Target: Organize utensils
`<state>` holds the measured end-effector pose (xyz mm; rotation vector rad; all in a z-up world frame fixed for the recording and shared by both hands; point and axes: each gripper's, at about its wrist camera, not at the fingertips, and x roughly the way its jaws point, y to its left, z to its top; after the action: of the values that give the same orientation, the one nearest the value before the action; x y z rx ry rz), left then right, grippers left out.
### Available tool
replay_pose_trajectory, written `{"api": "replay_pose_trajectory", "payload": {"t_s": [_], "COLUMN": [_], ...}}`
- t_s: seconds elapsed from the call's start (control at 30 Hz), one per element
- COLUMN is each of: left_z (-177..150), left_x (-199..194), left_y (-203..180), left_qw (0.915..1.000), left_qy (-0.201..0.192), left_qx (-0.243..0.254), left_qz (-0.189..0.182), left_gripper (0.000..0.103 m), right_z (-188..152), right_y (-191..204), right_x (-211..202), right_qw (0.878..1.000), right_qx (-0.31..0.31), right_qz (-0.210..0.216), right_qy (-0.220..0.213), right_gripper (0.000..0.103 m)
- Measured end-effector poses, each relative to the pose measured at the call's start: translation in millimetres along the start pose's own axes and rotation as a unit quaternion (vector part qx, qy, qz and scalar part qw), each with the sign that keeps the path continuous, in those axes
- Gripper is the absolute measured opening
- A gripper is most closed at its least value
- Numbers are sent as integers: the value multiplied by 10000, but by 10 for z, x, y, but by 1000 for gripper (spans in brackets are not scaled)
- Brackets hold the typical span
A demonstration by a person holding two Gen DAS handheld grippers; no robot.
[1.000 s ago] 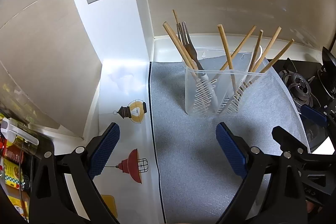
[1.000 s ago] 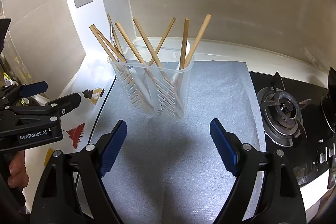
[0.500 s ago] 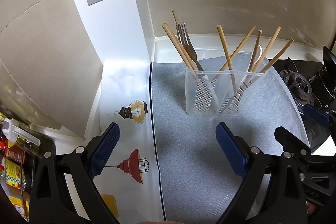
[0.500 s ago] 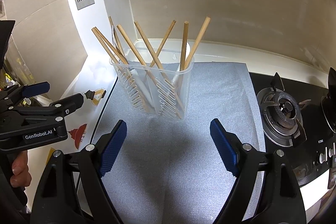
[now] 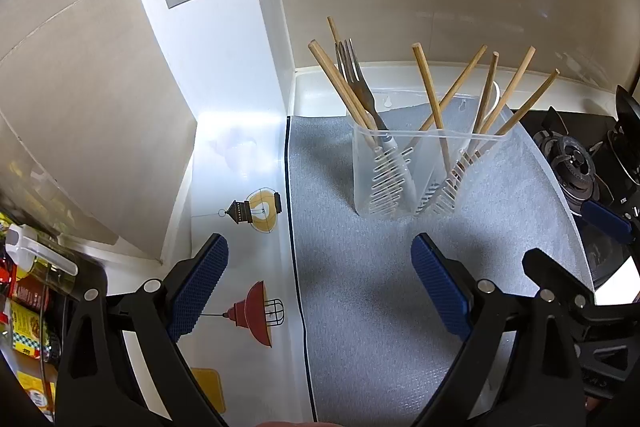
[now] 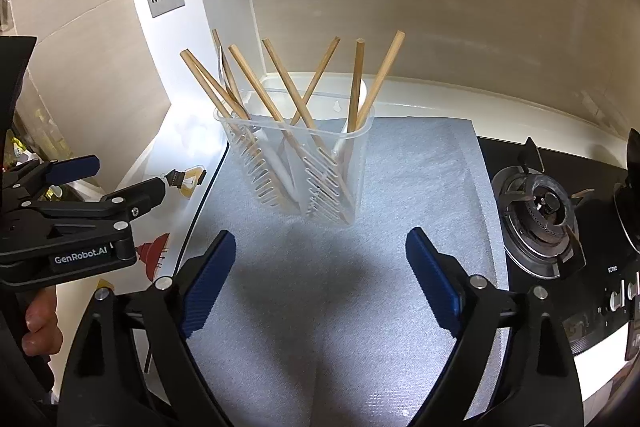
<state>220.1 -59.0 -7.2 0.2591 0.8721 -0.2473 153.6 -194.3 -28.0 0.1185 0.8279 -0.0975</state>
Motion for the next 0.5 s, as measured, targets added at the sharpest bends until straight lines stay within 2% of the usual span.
{"api": "replay_pose_trajectory", "payload": {"t_s": [0.13,0.5], "left_z": [-1,2], "left_x": [3,11], "left_y": [1,11], "left_qw": [10000,10000], "left_qy": [4,1], "left_qx": [3,19], "left_qz": [-12,1], "left_gripper": [90,90], "right_z": [1,19], "right_y": [4,-47], "right_x": [-29,-14], "right_qw": [10000,10000], "right_qx": [-10,87], "right_qz": [0,-30], "right_qy": [-51,11], "right_gripper": [95,98]}}
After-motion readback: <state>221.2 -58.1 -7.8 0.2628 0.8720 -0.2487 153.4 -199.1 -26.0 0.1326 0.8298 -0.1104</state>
